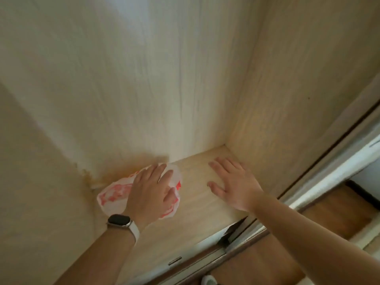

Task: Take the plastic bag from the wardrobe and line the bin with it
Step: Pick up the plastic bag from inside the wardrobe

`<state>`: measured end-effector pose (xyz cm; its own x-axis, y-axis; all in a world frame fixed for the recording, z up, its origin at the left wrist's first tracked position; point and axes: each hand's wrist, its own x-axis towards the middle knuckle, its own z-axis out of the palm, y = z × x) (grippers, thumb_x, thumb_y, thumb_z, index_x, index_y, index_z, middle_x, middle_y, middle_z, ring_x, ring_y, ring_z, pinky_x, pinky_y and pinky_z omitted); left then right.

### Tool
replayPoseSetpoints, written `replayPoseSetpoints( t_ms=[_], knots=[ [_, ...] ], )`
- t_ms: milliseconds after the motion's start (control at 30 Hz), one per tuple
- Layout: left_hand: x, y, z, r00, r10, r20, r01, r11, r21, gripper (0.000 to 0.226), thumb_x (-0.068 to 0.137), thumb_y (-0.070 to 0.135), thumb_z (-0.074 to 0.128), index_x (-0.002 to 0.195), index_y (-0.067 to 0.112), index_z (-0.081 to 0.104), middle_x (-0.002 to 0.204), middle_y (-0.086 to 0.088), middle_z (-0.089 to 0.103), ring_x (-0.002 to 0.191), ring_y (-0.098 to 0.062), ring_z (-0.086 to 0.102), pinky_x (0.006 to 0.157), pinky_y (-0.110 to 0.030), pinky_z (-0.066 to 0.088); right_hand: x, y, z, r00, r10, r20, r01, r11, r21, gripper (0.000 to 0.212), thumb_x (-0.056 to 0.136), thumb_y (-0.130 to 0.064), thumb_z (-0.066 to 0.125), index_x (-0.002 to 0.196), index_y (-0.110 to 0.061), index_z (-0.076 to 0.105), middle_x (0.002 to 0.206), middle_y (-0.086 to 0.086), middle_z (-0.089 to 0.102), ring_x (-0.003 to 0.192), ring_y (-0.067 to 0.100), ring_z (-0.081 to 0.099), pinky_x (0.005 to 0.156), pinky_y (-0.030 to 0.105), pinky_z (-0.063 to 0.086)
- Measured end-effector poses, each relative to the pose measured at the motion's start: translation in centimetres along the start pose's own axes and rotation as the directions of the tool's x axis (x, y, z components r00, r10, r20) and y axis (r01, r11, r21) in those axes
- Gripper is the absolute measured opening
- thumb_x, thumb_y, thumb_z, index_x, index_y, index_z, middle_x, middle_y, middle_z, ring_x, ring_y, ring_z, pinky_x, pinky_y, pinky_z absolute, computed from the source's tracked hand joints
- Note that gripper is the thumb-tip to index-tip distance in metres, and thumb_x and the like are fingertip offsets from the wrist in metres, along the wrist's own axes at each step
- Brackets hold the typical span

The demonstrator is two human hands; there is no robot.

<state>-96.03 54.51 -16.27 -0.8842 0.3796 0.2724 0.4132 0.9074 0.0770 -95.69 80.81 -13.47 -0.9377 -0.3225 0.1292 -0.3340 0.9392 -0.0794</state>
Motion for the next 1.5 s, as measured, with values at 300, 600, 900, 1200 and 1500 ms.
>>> replayPoseSetpoints(
  t_ms=[300,600,900,1200,1500],
  knots=[
    [-3.3,-4.7,6.5,0.91,-0.368,0.189,0.358,0.93,0.086,0.051,0.086,0.043,0.048,0.129,0.016,0.057,0.137,-0.011,0.055,0.127,-0.032,0.049,0.101,-0.048,0.043,7.5,-0.1,9.1,0.972,-0.18,0.151,0.166,0.981,0.103,0.061,0.086,-0.058,0.038,0.134,-0.02,0.044,0.136,0.005,0.051,0.123,0.026,0.048,0.095,0.042,0.044],
    [-6.2,-6.8,13.2,0.686,-0.695,0.214,0.703,0.709,0.051,0.047,0.086,0.037,0.064,0.126,0.013,0.06,0.131,-0.01,0.06,0.12,-0.031,0.055,0.093,-0.046,0.049,12.0,0.1,17.8,0.932,-0.228,0.282,0.157,0.955,0.253,0.064,0.085,-0.05,0.054,0.137,-0.017,0.038,0.137,0.004,0.048,0.122,0.025,0.047,0.093,0.041,0.047],
    [-7.2,-12.1,22.3,0.28,-0.876,0.392,0.958,0.231,-0.169,0.087,0.084,0.05,0.067,0.15,0.012,0.024,0.151,-0.013,0.033,0.136,-0.032,0.036,0.106,-0.045,0.037,14.9,-1.3,26.2,0.911,-0.138,0.388,0.0,0.942,0.335,0.091,0.08,-0.051,0.066,0.149,-0.028,0.01,0.157,0.005,0.016,0.14,0.028,0.026,0.108,0.046,0.037],
    [-7.4,-18.8,32.6,0.095,-0.787,0.609,0.717,-0.371,-0.59,0.119,0.072,0.033,0.085,0.154,0.026,-0.002,0.152,-0.006,0.032,0.136,-0.025,0.039,0.106,-0.046,0.039,20.0,-2.8,34.7,0.869,-0.112,0.481,-0.084,0.926,0.367,0.092,0.08,-0.048,0.066,0.146,-0.044,0.002,0.158,-0.007,-0.006,0.145,0.026,0.005,0.11,0.049,0.027],
    [-4.6,-16.7,36.4,0.362,-0.773,0.522,0.741,-0.101,-0.663,0.068,0.085,0.001,0.058,0.143,0.026,0.035,0.112,0.012,0.063,0.092,0.003,0.061,0.076,-0.021,0.056,18.8,-6.2,41.5,0.881,-0.178,0.438,-0.074,0.863,0.499,0.066,0.089,-0.021,0.049,0.147,-0.034,0.021,0.151,0.006,0.027,0.131,0.031,0.037,0.103,0.048,0.041]
  ],
)
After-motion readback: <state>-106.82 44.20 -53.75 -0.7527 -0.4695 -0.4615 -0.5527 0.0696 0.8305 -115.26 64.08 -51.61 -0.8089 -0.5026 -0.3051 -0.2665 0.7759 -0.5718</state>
